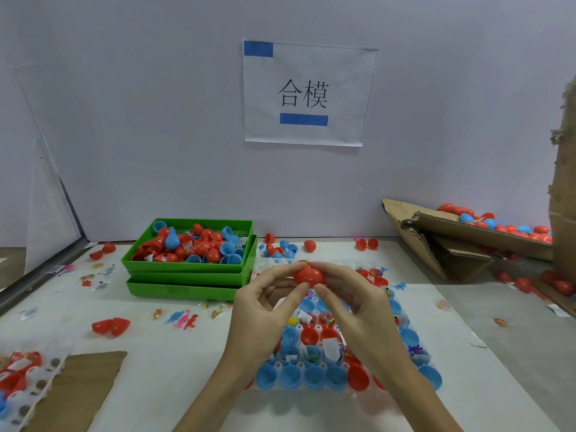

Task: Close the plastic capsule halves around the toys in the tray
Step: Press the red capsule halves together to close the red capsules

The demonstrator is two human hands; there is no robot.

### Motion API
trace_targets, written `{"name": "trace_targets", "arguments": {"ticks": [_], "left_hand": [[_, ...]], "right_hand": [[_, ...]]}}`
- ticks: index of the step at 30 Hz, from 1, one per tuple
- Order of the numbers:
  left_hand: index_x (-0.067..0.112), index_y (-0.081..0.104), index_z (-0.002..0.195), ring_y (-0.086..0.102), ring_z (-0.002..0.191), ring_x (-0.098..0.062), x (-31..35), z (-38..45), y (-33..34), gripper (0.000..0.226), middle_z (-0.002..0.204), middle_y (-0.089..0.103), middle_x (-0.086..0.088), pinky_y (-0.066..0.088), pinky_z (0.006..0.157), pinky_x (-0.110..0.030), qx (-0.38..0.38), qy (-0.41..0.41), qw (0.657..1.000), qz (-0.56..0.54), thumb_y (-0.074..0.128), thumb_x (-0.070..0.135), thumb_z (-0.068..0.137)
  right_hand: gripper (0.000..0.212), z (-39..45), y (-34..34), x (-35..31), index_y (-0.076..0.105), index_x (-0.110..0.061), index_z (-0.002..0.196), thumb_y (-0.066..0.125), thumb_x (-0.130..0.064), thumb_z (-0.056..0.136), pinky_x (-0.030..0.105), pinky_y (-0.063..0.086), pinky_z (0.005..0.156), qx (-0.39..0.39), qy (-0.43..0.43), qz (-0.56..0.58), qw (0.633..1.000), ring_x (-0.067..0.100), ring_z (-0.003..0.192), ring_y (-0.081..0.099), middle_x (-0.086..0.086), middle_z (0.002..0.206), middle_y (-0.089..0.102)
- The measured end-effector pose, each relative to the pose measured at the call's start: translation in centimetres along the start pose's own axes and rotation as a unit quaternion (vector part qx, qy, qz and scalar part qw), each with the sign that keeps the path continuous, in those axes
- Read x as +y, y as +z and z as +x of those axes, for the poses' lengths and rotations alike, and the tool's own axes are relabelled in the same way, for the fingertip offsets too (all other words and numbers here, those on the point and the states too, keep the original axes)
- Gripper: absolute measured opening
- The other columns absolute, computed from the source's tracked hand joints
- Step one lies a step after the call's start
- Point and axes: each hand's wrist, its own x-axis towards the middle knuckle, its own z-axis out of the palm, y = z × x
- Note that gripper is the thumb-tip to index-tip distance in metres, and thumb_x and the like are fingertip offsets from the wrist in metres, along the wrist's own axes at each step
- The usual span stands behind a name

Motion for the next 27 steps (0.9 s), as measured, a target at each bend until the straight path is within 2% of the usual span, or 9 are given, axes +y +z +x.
{"name": "trace_targets", "arguments": {"ticks": [8,15,22,27], "left_hand": [[0.023,0.076,0.121,0.074,0.11,-0.013,-0.2,-0.1,0.3,0.039,0.115,0.078,0.008,0.059,0.088,-0.021,0.015,-0.014,1.0,-0.021,0.081,0.021,0.082],[0.026,0.076,0.116,0.074,0.102,-0.011,-0.2,-0.2,0.1,0.035,0.105,0.078,0.01,0.059,0.084,-0.019,0.038,0.016,0.999,0.032,0.081,0.03,0.081],[0.019,0.074,0.123,0.074,0.11,-0.015,-0.1,0.1,-0.4,0.04,0.115,0.078,0.006,0.058,0.089,-0.02,-0.001,0.021,1.0,-0.007,0.079,0.024,0.083],[0.025,0.073,0.117,0.074,0.104,-0.014,-0.6,-0.1,-0.3,0.03,0.106,0.077,0.013,0.06,0.085,-0.021,0.038,0.047,0.996,0.073,0.077,0.02,0.088]], "right_hand": [[0.034,-0.2,0.5,-0.3,0.066,-0.037,0.12,0.075,-0.029,0.088,0.015,0.056,0.087,0.032,-0.01,0.001,0.999,0.002,0.103,0.071,-0.026,0.111,0.071],[0.03,-0.5,1.1,-0.4,0.068,-0.037,0.117,0.074,-0.028,0.089,0.017,0.057,0.084,0.048,0.017,0.054,0.997,0.004,0.101,0.073,-0.024,0.107,0.074],[0.03,-0.6,1.1,-0.5,0.069,-0.033,0.119,0.073,-0.021,0.092,0.018,0.057,0.086,0.056,0.024,0.075,0.995,0.007,0.105,0.072,-0.02,0.109,0.074],[0.033,-1.0,1.7,-0.9,0.067,-0.033,0.12,0.072,-0.028,0.089,0.019,0.058,0.087,0.039,0.02,0.059,0.997,0.005,0.104,0.072,-0.022,0.109,0.074]]}}
